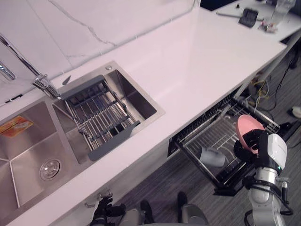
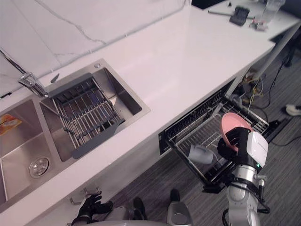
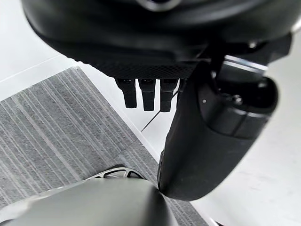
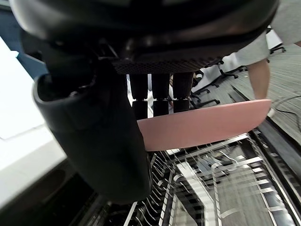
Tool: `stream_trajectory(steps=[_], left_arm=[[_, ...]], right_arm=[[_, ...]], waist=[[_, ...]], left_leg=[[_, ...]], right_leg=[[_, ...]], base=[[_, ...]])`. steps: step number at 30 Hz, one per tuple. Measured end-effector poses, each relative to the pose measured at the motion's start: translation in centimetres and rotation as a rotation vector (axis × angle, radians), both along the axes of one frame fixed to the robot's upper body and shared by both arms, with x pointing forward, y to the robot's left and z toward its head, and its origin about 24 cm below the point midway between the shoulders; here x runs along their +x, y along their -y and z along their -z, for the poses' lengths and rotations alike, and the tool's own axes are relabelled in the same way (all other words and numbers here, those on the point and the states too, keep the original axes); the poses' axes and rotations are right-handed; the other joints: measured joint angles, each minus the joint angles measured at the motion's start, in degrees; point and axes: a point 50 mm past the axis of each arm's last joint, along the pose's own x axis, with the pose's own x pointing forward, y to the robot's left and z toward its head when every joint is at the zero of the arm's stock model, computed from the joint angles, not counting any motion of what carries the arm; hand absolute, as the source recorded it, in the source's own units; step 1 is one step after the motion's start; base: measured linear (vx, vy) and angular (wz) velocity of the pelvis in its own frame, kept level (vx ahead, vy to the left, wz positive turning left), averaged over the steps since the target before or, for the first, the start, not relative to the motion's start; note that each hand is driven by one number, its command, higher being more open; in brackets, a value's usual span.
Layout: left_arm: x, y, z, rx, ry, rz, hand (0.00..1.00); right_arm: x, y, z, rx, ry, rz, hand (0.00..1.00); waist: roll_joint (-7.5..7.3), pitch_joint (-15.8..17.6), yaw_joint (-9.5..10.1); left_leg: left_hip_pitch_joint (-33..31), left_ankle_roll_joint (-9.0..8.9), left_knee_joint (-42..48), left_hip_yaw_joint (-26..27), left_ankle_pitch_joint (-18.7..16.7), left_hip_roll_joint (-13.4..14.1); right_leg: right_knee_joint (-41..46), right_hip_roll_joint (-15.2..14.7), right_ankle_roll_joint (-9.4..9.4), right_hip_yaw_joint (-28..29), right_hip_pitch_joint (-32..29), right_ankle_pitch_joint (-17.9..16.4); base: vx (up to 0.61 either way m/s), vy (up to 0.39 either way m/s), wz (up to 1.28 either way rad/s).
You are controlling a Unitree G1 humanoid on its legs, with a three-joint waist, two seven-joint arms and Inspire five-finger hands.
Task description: Walk over to the sink, pick up the cup, carry it to the dishwasher, place the cup inside the dishwasher, then close the dishwasher door
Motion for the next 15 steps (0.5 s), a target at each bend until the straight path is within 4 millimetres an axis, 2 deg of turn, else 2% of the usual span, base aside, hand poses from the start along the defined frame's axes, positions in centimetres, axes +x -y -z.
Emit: stream_trajectory(steps=[5, 6, 7, 10, 15], left_arm=[[1.7, -0.1, -0.7, 0.001, 0.058, 0.000, 0.90], [2.3, -0.1, -0.9, 0.005, 0.076, 0.003, 0.90], [2.5, -0.1, -1.0, 0.007, 0.083, 0.006, 0.90], [3.5, -0.2, -1.6, 0.019, 0.127, 0.016, 0.90], [5.2, 0.1, -2.3, 0.012, 0.185, 0.016, 0.90]], right_arm=[[1.4, 0.1, -1.0, 0.025, 0.065, 0.004, 0.30], [1.9, 0.2, -1.3, 0.027, 0.082, 0.006, 0.30], [2.2, 0.3, -1.4, 0.045, 0.095, 0.010, 0.30], [3.4, 0.6, -1.6, 0.105, 0.134, 0.027, 0.30], [5.3, 0.9, -2.5, 0.167, 0.184, 0.023, 0.30]], waist=[[0.09, 3.50, 0.37], [0.49, 4.49, 0.73], [0.05, 5.16, 0.92], [0.32, 7.43, 1.57], [0.30, 9.37, 2.92]], left_leg=[[-2.84, 0.32, 0.91, 0.01, 0.60, -0.38], [-3.48, 0.55, 1.17, 0.02, 0.77, -0.39], [-3.98, 0.78, 1.21, 0.02, 1.04, -0.38], [-4.74, 0.90, 1.25, -0.01, 1.38, -0.40], [-6.72, 0.94, 0.96, -0.14, 2.16, -0.66]], right_leg=[[3.24, -0.64, -0.06, 0.28, -3.88, -0.61], [4.10, -0.73, -0.07, 0.35, -4.75, -0.72], [4.34, -0.76, -0.07, 0.35, -5.32, -0.72], [5.14, -0.89, -0.16, 0.20, -6.28, -0.85], [5.85, -1.19, -0.17, -0.01, -8.64, -0.91]], base=[[-0.06, 0.001, 0.02], [0.00, 0.000, 0.00], [0.00, 0.000, 0.00], [0.01, -0.010, 0.03], [0.02, -0.006, 0.05]])
